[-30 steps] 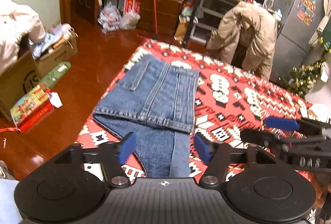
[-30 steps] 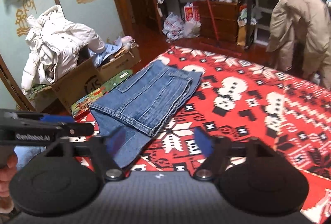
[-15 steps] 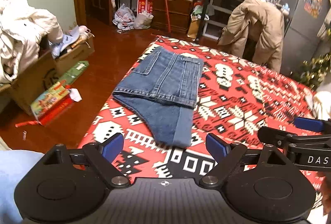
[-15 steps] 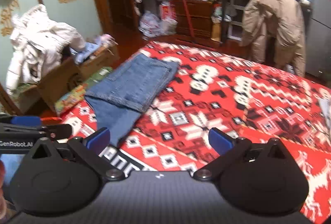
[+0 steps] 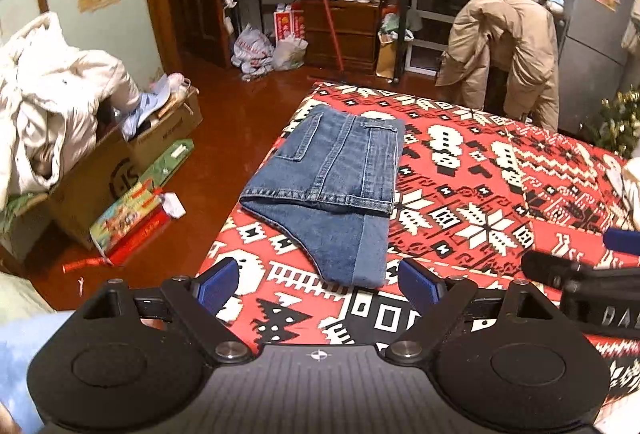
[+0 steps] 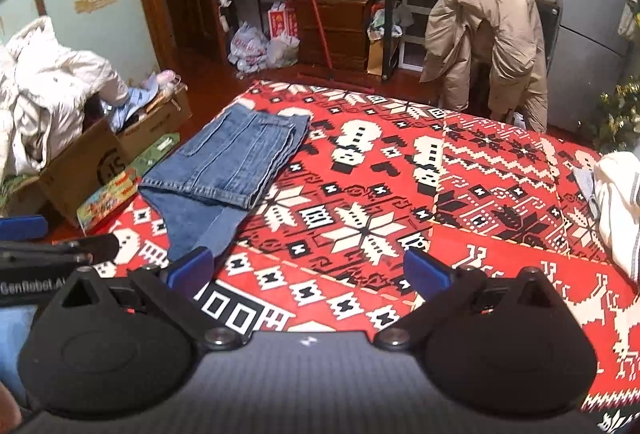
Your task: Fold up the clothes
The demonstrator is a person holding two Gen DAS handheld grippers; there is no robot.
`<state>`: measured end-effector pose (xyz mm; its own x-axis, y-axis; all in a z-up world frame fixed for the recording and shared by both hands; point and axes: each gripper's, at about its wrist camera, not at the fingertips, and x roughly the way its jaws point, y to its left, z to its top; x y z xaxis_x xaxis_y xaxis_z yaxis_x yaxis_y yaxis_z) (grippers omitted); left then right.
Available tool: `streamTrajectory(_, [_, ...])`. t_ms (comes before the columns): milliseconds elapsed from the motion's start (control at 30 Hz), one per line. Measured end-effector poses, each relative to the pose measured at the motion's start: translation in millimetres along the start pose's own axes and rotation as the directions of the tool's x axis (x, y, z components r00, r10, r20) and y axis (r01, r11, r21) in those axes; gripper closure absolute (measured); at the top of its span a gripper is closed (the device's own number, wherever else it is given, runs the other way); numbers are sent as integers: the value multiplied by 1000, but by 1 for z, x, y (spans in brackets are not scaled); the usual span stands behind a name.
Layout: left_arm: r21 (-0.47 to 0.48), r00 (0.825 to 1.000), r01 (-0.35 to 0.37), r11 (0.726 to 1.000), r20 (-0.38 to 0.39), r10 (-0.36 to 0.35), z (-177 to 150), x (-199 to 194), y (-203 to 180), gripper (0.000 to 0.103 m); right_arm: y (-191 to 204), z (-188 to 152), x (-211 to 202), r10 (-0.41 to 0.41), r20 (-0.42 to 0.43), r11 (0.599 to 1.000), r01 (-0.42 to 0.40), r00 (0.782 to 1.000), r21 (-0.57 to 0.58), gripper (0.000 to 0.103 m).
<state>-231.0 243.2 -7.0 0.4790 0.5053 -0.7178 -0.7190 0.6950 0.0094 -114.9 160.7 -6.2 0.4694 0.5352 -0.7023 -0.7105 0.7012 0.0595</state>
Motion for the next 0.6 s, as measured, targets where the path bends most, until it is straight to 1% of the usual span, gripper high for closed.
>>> streamTrajectory(133, [-33, 999, -13, 999, -35, 12, 1, 4, 5, 16, 8, 2, 0, -3, -20, 999, 2, 1000, -32, 1])
streamTrajectory(267, [-62, 999, -4, 998, -54, 1, 1, 7, 9, 16, 11, 5, 6, 8, -54, 999, -10, 999, -33, 1])
streamTrajectory(400, [-54, 998, -15, 998, -56, 12, 2, 7, 8, 16, 11, 6, 9, 13, -64, 1000, -15, 998, -26, 1])
streamTrajectory(600, [-53, 998, -14, 998, -60, 11, 4, 4, 8, 16, 10, 9, 8, 13, -59, 1000, -14, 998, -13, 1])
